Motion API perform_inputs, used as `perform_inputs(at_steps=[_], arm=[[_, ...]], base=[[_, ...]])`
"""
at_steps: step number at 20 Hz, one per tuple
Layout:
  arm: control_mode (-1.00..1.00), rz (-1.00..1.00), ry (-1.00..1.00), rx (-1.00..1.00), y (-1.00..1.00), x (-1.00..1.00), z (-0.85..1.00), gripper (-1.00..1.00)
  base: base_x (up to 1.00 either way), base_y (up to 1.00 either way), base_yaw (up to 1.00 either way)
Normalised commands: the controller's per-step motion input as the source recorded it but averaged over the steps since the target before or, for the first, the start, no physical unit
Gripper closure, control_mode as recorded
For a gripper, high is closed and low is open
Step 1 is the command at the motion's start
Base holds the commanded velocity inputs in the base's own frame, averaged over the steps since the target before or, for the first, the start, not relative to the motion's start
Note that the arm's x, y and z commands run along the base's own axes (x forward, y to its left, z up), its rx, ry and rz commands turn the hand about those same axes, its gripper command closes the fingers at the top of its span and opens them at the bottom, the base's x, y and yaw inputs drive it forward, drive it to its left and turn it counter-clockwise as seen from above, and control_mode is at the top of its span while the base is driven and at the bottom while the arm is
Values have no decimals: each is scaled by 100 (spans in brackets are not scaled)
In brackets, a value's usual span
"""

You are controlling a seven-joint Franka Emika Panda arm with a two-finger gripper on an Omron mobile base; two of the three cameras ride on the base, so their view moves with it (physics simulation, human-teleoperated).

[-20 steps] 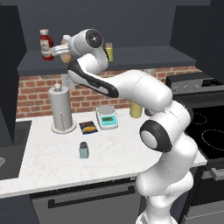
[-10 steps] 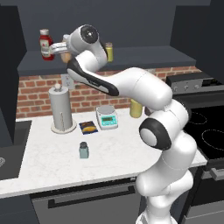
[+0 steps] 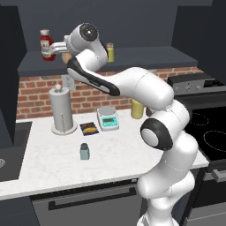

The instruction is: Put the shaker and condiment bottle from the counter next to their counterparts in the cabinet.

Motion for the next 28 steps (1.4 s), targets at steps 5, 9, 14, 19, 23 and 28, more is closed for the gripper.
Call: perform_inputs(at_steps=[5, 9, 14, 19, 23, 28], arm=[[-100, 0, 1, 1, 7, 0, -31, -100], [-100, 0, 0, 0, 0, 0, -30, -100], [-100, 0, 0, 0, 0, 0, -27, -100], [-100, 0, 0, 0, 0, 0, -27, -100], [-100, 0, 0, 0, 0, -3, -18, -100], [-100, 0, 0, 3, 0, -29, -1, -100]], base=[[0, 0, 0], [0, 0, 0], [0, 0, 0], [0, 0, 0], [0, 0, 0], [0, 0, 0]])
